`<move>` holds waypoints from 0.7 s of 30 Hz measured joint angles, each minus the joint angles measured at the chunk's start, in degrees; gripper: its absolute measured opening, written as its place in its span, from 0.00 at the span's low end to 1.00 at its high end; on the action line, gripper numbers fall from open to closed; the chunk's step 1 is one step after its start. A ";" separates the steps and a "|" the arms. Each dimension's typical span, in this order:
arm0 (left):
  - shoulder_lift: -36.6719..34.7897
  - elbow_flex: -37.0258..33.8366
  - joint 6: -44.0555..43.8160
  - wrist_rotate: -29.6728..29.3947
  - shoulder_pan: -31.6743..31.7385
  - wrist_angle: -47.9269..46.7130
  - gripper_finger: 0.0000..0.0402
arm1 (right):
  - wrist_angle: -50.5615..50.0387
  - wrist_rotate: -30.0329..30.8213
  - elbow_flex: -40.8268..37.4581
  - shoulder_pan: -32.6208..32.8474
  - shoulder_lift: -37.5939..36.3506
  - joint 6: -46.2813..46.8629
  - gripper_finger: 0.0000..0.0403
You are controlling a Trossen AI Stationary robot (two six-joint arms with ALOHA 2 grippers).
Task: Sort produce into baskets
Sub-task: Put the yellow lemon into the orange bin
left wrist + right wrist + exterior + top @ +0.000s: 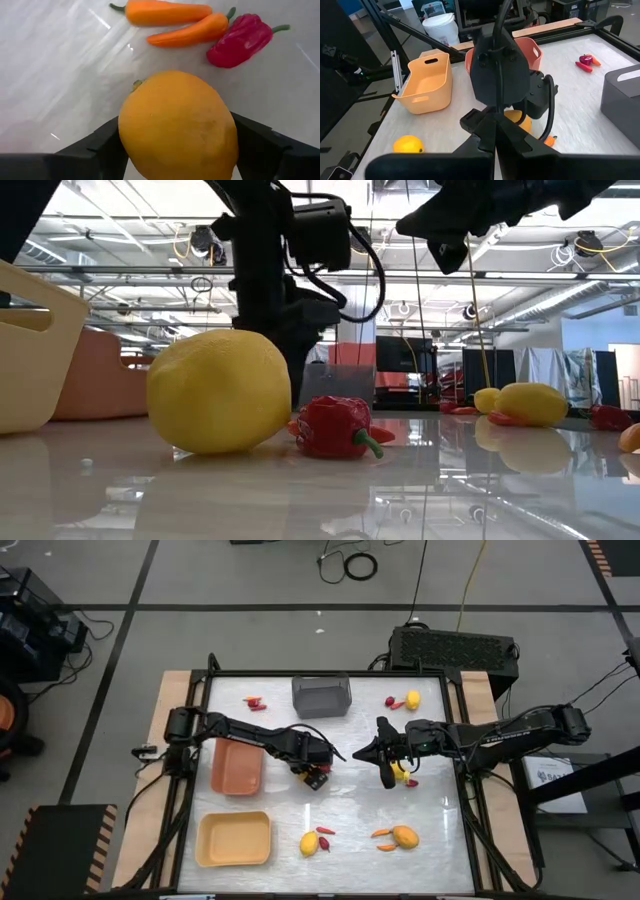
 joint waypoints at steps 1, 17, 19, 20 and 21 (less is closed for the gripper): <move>-0.76 0.00 0.06 -0.22 0.00 -0.70 0.71 | -0.02 0.00 0.00 0.00 0.00 0.00 0.00; -22.23 -0.40 -2.04 -11.73 0.56 -24.96 0.74 | 0.94 6.49 -0.02 -0.48 0.00 -0.22 0.00; -25.09 -1.83 -3.43 -13.40 0.57 -27.39 0.74 | 0.93 6.49 -0.02 -0.47 0.00 -0.22 0.00; -26.86 -2.99 -4.21 -13.57 0.55 -28.31 0.74 | 0.92 6.49 -0.02 -0.47 0.00 -0.22 0.00; -28.56 -4.30 -4.86 -13.48 0.55 -29.03 0.74 | 0.92 6.49 -0.02 -0.47 0.00 -0.22 0.00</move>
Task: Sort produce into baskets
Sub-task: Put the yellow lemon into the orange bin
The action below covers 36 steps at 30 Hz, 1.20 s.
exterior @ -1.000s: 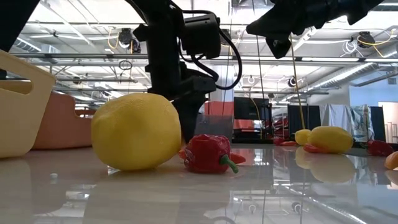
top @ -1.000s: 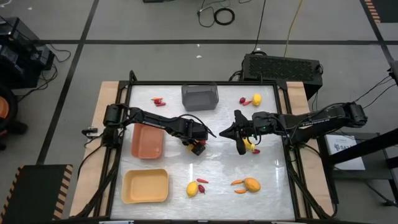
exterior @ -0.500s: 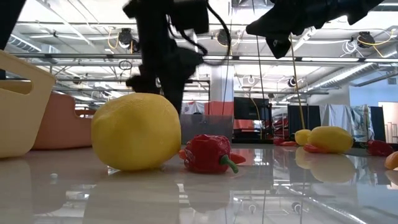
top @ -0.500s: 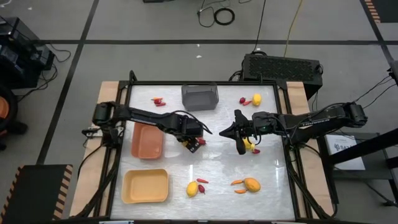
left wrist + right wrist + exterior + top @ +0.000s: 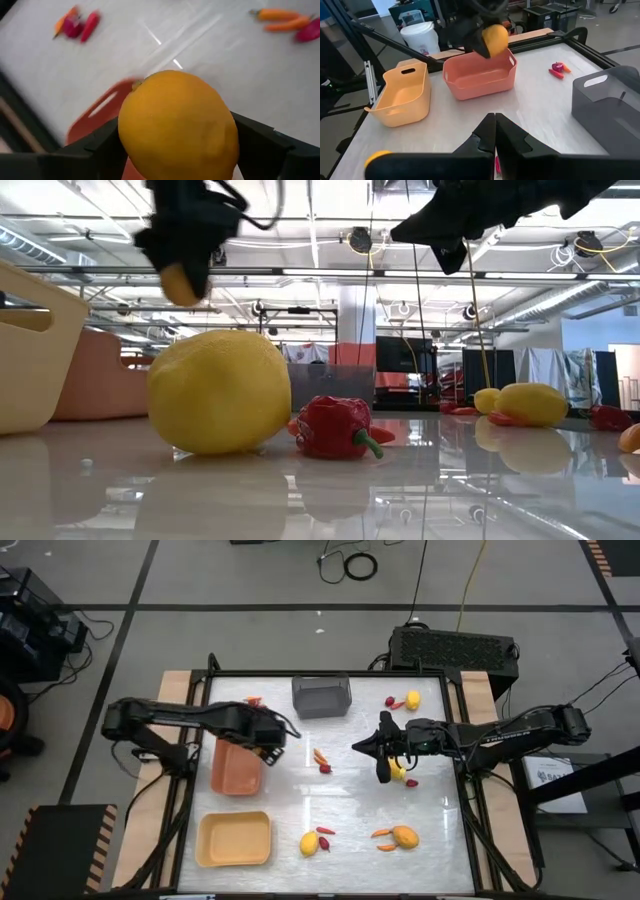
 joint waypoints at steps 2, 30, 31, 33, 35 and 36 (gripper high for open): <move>-3.94 -3.16 -1.45 0.68 -0.09 0.27 0.74 | 0.02 0.00 0.00 0.00 0.00 0.14 0.00; -17.21 -26.58 -14.70 0.60 2.80 6.54 0.85 | 3.45 1.42 0.00 -0.02 0.00 0.48 0.00; -17.21 -26.56 -14.66 0.60 2.80 6.47 0.86 | 3.43 1.42 0.00 -0.01 0.00 0.48 0.00; -17.21 -26.58 -14.52 0.60 2.80 6.47 0.87 | 3.43 1.42 0.00 -0.02 0.00 0.48 0.00; -17.21 -26.57 -14.51 0.60 2.80 6.50 0.87 | 3.43 1.40 0.00 -0.02 0.00 0.46 0.00; -17.21 -26.57 -14.51 0.61 2.80 6.53 0.87 | 3.44 1.40 0.00 -0.02 0.00 0.48 0.00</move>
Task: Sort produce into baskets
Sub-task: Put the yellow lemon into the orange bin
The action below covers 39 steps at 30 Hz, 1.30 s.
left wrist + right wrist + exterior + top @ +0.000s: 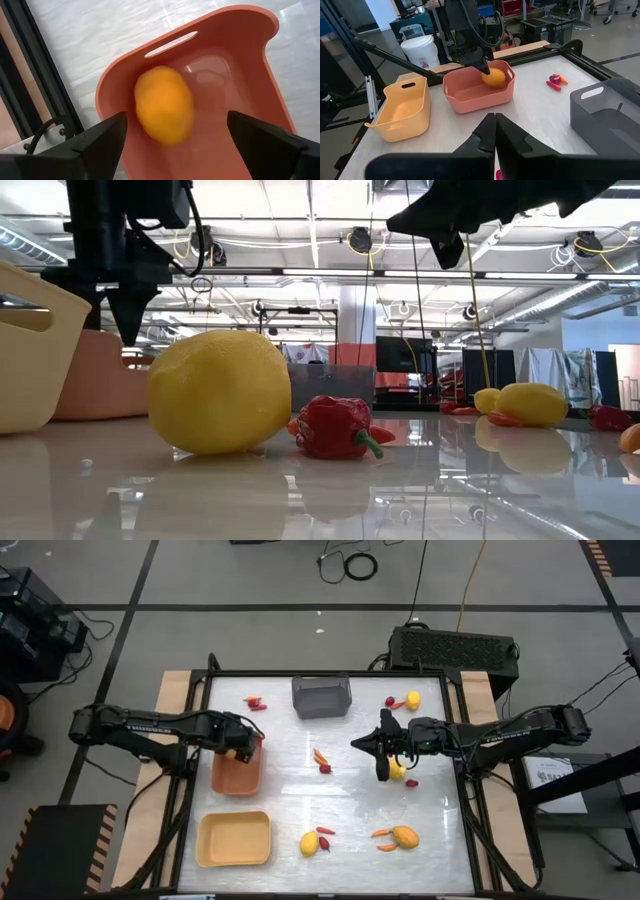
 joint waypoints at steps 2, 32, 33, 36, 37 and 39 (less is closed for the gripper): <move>0.00 0.01 0.07 0.06 0.00 0.02 0.87 | -0.02 0.00 0.00 0.00 0.00 0.00 0.00; 0.00 0.01 33.16 14.13 -4.13 54.29 0.87 | -0.02 -0.04 0.01 0.02 0.00 8.69 0.00; 0.00 0.01 34.33 14.13 -4.13 54.38 0.87 | -0.02 -0.02 0.00 0.02 0.00 10.61 0.00; 0.00 0.01 38.81 14.09 -4.13 55.68 0.87 | -0.02 0.00 0.00 0.04 0.00 17.79 0.00; 0.00 0.01 40.44 14.09 -4.13 56.69 0.87 | -0.02 0.00 0.00 0.20 0.00 20.56 0.00; 0.01 0.01 43.45 14.09 -4.15 58.85 0.87 | -0.02 0.04 0.00 1.15 0.00 26.36 0.00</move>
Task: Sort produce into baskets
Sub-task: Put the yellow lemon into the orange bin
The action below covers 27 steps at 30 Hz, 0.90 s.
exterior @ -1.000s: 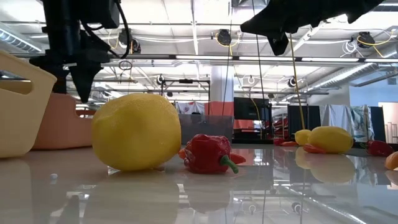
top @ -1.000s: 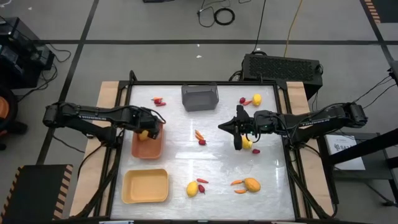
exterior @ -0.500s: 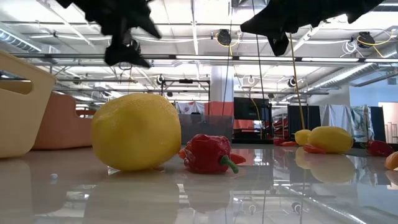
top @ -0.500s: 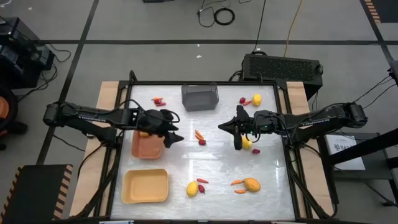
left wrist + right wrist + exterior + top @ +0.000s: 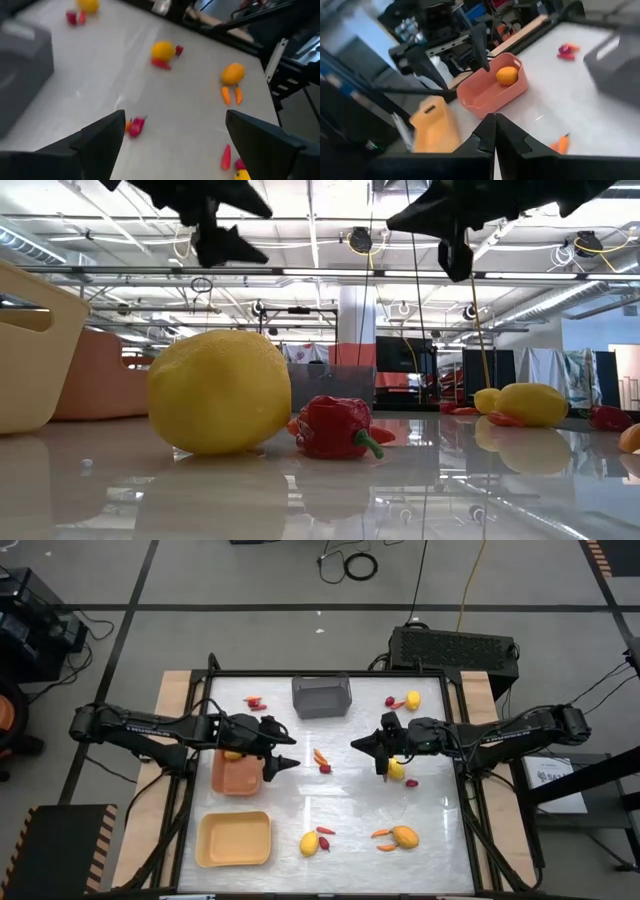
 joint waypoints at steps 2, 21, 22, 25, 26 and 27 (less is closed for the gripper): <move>0.46 0.05 2.86 0.79 0.00 2.34 0.87 | 0.00 -1.24 0.00 1.90 0.00 3.84 0.00; 12.88 9.29 -4.53 1.44 -10.31 4.66 0.87 | 0.83 8.29 0.00 24.42 0.02 11.52 0.00; 14.15 11.30 -5.32 0.84 -10.66 4.64 0.87 | 0.83 8.25 0.00 25.51 0.02 10.90 0.00; 18.76 19.05 -5.90 -1.33 -12.05 2.02 0.87 | 0.84 8.16 0.00 29.20 0.02 9.61 0.00; 20.58 22.02 -5.58 -2.08 -12.65 0.35 0.87 | 0.84 8.15 0.00 30.55 0.02 9.00 0.00; 22.55 25.16 -5.00 -2.82 -13.22 -1.49 0.87 | 0.81 8.14 0.00 31.85 0.02 8.38 0.00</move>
